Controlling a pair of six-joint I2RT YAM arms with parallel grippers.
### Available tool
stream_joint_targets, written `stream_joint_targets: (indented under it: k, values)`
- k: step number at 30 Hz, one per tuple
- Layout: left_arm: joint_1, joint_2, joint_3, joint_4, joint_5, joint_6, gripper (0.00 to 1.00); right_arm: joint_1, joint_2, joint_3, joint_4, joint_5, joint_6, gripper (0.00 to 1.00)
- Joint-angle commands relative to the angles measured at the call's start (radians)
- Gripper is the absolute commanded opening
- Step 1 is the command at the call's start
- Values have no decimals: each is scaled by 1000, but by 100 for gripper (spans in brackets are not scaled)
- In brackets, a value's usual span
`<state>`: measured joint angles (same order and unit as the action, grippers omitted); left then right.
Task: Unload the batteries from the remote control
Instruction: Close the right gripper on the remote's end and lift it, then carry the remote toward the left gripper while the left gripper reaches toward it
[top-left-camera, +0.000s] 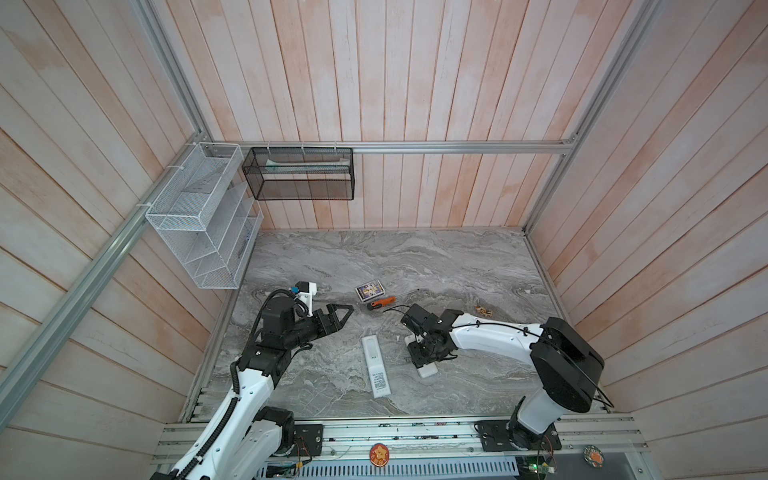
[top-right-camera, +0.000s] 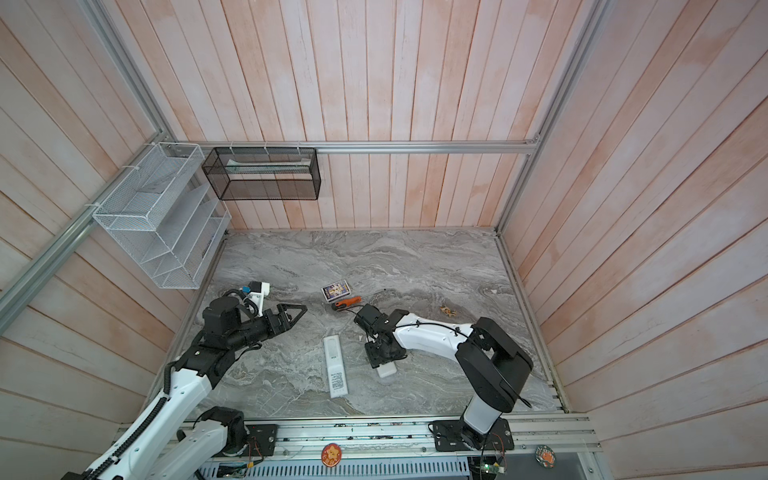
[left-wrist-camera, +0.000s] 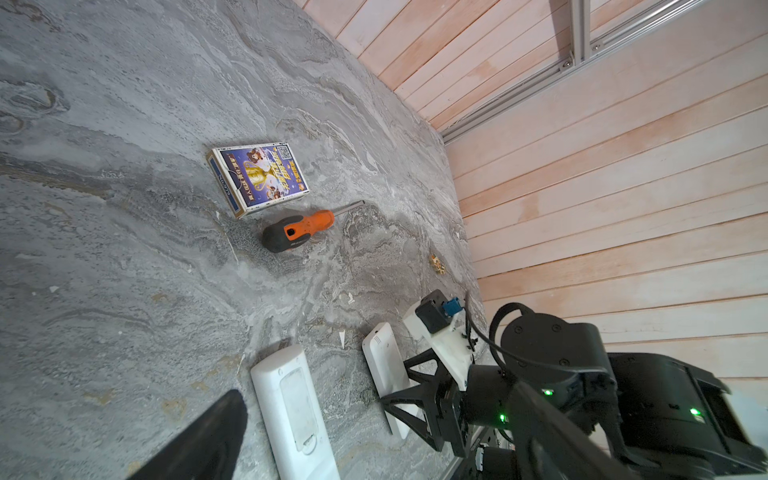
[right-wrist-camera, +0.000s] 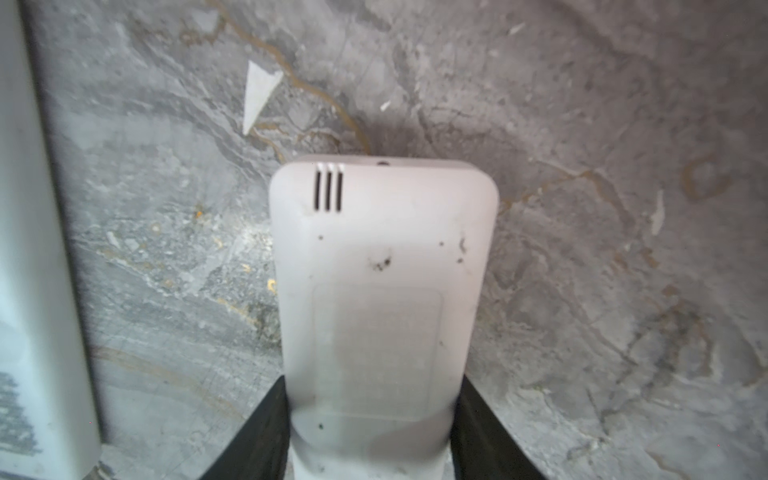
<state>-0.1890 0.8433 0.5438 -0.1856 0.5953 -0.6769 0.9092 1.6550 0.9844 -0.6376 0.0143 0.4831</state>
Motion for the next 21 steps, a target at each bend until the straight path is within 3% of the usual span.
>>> stream_joint_targets:
  k: [1, 21]
  values:
    - [-3, 3, -13, 25, 20, -7, 100, 5, -17, 36, -40, 36, -9, 55]
    - [-2, 23, -10, 56, 66, -48, 100, -15, -2, 144, -71, 39, -84, 54]
